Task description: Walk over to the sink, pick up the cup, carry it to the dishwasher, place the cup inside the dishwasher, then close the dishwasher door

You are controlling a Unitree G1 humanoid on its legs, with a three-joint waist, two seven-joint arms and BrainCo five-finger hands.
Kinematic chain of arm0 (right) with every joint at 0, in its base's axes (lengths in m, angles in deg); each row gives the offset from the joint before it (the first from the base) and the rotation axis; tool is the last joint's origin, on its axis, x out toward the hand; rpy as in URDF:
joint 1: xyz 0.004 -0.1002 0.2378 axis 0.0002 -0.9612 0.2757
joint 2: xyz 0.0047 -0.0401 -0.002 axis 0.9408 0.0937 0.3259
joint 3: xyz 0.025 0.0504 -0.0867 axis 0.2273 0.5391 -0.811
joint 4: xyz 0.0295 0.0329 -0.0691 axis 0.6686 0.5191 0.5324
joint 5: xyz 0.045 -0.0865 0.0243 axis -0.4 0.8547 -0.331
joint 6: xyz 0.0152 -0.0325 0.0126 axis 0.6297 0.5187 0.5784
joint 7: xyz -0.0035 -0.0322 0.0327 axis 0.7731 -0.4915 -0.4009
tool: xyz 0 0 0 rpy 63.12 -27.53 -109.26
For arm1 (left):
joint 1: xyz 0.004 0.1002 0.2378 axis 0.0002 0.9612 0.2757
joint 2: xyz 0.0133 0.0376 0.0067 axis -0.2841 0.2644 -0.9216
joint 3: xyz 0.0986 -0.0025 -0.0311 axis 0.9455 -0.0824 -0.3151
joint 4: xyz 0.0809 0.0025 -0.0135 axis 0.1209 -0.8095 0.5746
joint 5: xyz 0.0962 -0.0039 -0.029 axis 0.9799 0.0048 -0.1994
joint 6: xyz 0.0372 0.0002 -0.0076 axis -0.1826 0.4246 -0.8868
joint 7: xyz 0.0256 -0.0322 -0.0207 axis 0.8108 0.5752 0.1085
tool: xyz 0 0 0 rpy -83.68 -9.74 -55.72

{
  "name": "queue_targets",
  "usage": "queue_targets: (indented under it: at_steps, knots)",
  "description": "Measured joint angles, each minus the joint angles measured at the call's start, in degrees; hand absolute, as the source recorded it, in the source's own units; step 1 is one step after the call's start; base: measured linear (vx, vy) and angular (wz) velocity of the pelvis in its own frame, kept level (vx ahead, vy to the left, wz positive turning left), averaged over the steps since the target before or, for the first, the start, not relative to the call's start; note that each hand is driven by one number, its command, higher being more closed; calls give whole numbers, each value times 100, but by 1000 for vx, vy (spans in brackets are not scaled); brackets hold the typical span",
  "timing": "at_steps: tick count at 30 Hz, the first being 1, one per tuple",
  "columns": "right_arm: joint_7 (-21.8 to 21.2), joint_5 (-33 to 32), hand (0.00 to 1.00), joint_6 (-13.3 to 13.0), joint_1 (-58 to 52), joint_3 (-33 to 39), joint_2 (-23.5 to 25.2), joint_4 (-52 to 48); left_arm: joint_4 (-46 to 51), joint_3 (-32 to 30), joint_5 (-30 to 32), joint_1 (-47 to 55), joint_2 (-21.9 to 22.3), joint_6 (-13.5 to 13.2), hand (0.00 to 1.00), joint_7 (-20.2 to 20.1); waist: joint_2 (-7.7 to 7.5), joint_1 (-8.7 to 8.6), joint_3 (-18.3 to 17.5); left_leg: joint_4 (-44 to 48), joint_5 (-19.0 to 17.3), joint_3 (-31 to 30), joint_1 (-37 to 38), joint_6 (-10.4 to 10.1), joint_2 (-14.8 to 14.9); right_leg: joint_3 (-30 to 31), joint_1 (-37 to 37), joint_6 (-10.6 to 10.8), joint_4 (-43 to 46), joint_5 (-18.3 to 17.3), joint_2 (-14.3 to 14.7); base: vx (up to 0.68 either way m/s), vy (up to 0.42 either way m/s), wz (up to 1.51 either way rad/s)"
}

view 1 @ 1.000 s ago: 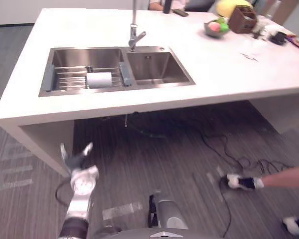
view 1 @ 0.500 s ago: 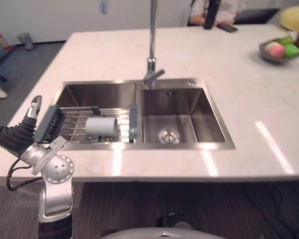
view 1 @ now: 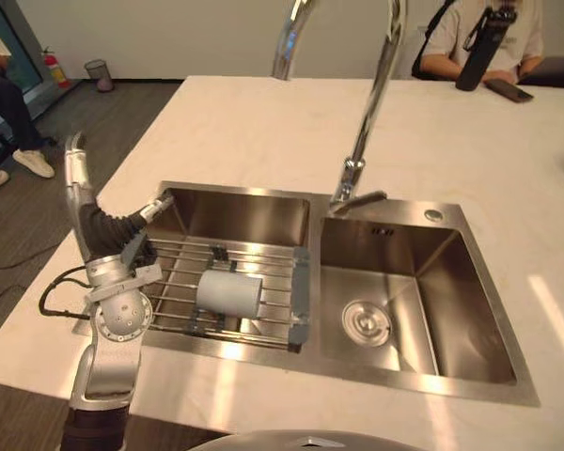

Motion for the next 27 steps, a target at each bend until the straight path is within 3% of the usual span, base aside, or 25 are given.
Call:
queue_targets:
  at_steps: [1,2,5,9,14,20,27]
  knots:
    - [-2,27,0,35,21,-47,4,-44,-90,-15,-13,-98,1,6,0,-71,-42,15,-31,-1,12,6,-7,-20,-13,-71,102,-29,-750,251,7,42,-147,13]
    - [-181,6,0,185,102,-95,-19,22,-222,-52,-81,-293,-85,-1,0,-216,-239,-19,-24,-3,-65,3,16,-148,-118,-87,41,156,-1121,1135,-171,52,-146,20]
    - [-751,80,0,576,234,-98,-296,268,-331,235,-100,-351,-9,18,0,-669,9,-80,32,-6,-95,-70,43,-210,-57,-199,58,117,-1091,1117,-119,14,-56,8]
    - [-722,383,0,621,276,-104,-249,448,-323,289,-95,-396,-10,-72,0,-1062,128,13,-5,-9,-97,-97,80,-211,-79,-204,68,122,-1038,1112,-140,-44,16,4]
    - [-312,113,0,481,431,-202,-249,451,-280,461,-52,-434,-270,-199,0,-1536,-105,56,91,-40,-84,-101,57,-192,-117,-194,57,171,-1097,1153,-174,-46,14,1]
    - [-312,-855,0,507,527,-278,-248,452,-232,622,37,-456,-349,-245,0,-1934,-305,59,120,-32,-67,12,14,-135,-240,-40,52,206,-1290,1391,-244,16,20,-6]
    - [-37,-1191,0,378,580,-107,-227,494,-213,1165,164,-573,-342,-309,0,-2723,-340,35,170,-17,-173,480,188,-52,-348,421,-335,185,-897,1459,-413,-45,55,-39]
